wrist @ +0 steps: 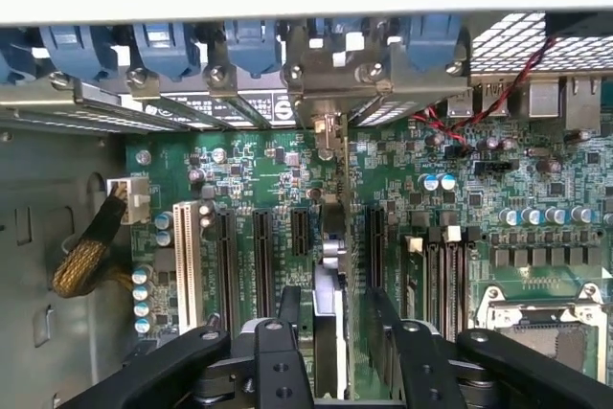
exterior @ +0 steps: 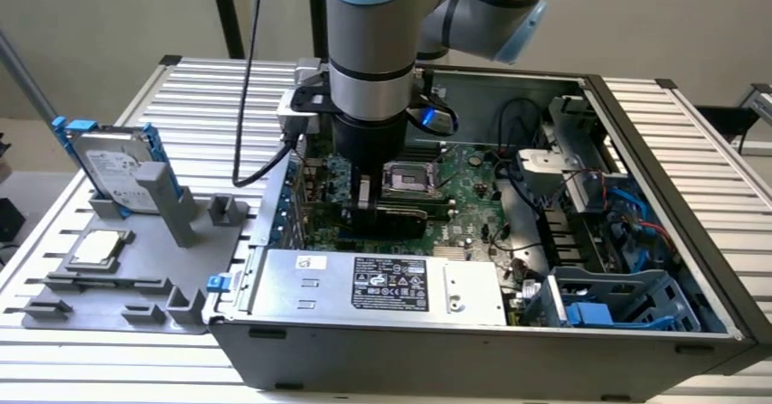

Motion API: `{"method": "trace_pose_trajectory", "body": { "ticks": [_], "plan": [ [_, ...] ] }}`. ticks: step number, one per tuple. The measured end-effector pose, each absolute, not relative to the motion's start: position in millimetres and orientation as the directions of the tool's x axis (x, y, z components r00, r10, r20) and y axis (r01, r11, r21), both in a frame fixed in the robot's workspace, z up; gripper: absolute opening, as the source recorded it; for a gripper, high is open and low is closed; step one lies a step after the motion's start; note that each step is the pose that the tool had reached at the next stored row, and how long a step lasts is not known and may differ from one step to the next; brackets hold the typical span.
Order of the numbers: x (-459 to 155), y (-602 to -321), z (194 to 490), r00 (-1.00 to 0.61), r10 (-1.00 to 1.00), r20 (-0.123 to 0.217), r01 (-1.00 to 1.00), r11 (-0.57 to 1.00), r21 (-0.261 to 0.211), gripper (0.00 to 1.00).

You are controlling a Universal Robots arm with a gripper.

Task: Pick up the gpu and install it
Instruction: 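Insert the gpu into the slot, then press down on the gpu until it lock into place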

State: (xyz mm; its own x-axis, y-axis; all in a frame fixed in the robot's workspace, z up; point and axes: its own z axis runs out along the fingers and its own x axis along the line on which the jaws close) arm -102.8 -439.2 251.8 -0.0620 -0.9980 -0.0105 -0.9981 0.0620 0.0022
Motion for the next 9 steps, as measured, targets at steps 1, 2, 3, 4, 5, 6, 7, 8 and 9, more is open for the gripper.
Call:
{"method": "trace_pose_trajectory", "body": {
  "ticks": [1,2,3,4,5,6,7,8,9],
  "plan": [
    [-103,-439,256,-0.062,-0.998,-0.01,-0.998,0.062,0.002,0.41],
    [-103,-439,260,-0.062,-0.998,-0.01,-0.998,0.062,0.003,0.41],
    [-103,-439,264,-0.062,-0.998,-0.011,-0.998,0.062,0.003,0.41],
    [-103,-439,269,-0.062,-0.998,-0.01,-0.998,0.062,0.003,0.41],
    [-103,-439,273,-0.062,-0.998,-0.01,-0.998,0.062,0.003,0.41],
    [-103,-439,278,-0.062,-0.998,-0.01,-0.998,0.062,0.004,0.38],
    [-103,-439,282,-0.062,-0.998,-0.01,-0.998,0.062,0.005,0.32],
    [-103,-439,286,-0.062,-0.998,-0.01,-0.998,0.062,0.005,0.32],
    [-103,-439,289,-0.062,-0.998,-0.01,-0.998,0.062,0.006,0.26]
  ]
}}
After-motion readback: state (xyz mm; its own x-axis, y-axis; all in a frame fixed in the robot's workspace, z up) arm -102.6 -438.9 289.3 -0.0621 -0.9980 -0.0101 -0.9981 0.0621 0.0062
